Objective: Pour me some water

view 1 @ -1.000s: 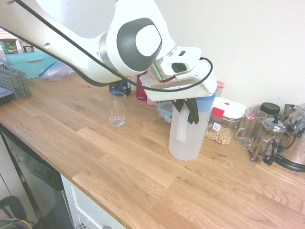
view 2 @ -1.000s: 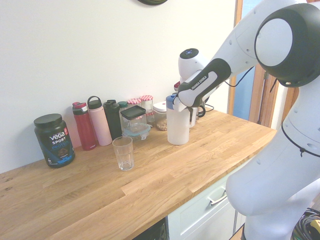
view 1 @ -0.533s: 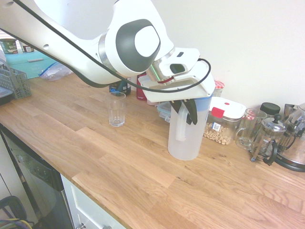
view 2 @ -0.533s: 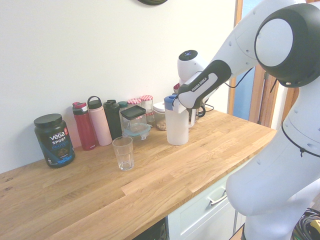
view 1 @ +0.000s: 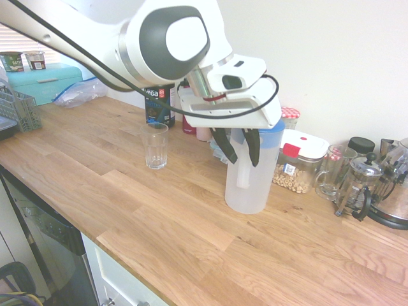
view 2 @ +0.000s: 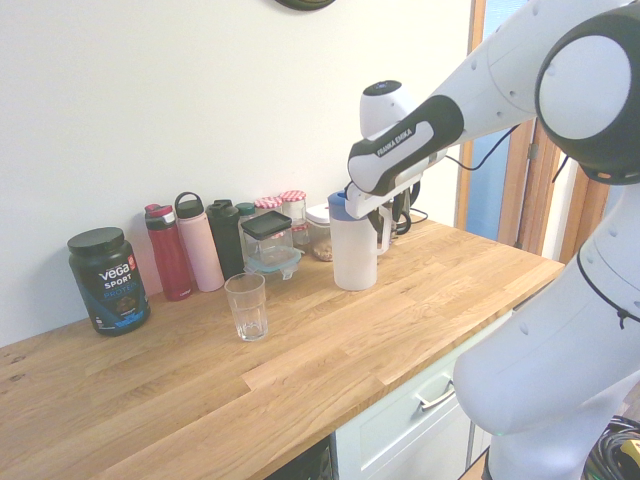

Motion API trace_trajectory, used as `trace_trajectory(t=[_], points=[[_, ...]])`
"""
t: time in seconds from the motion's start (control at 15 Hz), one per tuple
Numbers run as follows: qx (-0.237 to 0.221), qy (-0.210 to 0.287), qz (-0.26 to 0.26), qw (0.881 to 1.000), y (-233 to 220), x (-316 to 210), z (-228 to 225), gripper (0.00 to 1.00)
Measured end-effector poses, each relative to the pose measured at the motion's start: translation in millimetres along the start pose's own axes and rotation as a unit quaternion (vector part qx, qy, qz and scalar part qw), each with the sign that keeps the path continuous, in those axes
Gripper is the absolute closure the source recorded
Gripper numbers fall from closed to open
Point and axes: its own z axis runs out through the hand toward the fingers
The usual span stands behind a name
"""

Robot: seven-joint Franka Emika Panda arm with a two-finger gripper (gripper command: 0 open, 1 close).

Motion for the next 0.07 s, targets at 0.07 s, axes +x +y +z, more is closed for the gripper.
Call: trace_trajectory(t=[0.07], points=[[0.001,-0.026,0.0,1.0,-2.0,-4.7,-3.0,0.0]])
